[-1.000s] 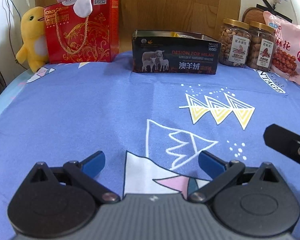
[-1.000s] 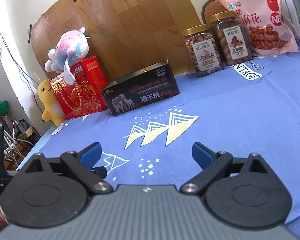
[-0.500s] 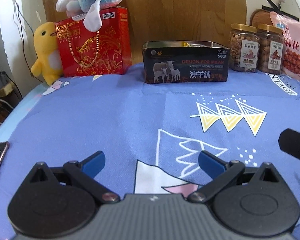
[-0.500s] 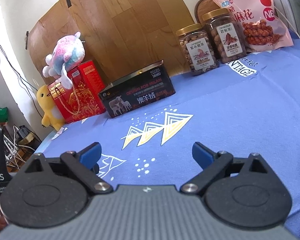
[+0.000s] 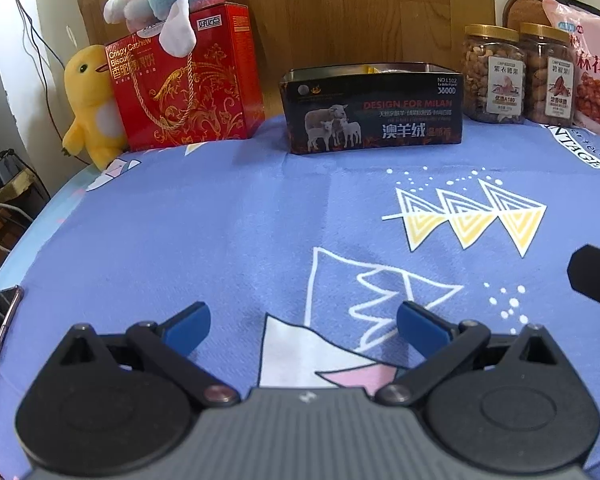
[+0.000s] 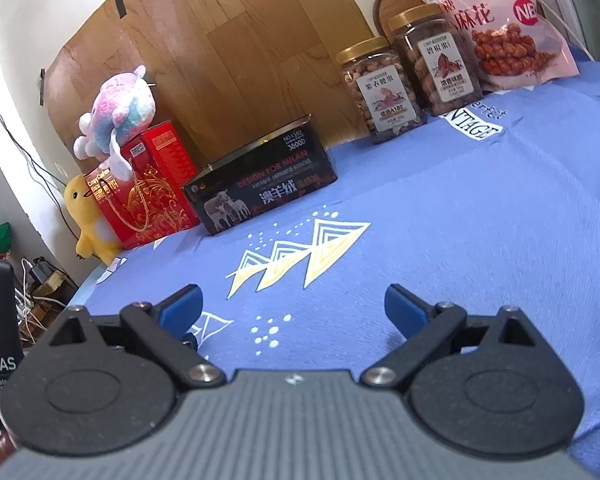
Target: Organize snacks
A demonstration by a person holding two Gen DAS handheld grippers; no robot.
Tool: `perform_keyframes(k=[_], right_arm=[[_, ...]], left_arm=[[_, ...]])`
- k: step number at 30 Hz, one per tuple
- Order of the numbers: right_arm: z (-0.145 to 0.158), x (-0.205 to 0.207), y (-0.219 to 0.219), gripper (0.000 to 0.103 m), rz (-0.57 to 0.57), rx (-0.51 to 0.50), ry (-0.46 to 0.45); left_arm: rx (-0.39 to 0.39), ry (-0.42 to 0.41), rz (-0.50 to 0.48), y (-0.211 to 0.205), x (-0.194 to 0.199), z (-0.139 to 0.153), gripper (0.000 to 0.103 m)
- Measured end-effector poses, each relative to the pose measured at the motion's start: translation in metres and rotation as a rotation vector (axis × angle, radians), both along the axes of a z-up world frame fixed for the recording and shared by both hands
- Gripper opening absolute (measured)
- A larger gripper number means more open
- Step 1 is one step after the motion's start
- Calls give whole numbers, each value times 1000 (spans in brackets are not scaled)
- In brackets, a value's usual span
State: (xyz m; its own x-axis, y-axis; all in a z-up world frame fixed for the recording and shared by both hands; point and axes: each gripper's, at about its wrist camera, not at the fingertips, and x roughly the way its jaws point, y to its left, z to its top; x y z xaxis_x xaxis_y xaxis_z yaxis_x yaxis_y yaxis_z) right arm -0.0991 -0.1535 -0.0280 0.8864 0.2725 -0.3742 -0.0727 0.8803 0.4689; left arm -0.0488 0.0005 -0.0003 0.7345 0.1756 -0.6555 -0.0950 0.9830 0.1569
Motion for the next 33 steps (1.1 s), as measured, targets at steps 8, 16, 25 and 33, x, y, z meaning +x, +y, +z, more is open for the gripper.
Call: perform_keyframes(k=[8, 16, 25, 33], right_arm=[[-1, 2, -6, 99, 2, 9, 1], [0, 0, -8, 99, -6, 14, -2], [1, 0, -8, 99, -4, 16, -5], [-1, 0, -8, 99, 1, 21, 0]], left_arm=[[-8, -13, -9, 0, 1, 2, 103], [-8, -49, -25, -4, -5, 9, 103], [48, -74, -2, -1, -6, 13, 103], [82, -77, 35, 3, -5, 12, 103]])
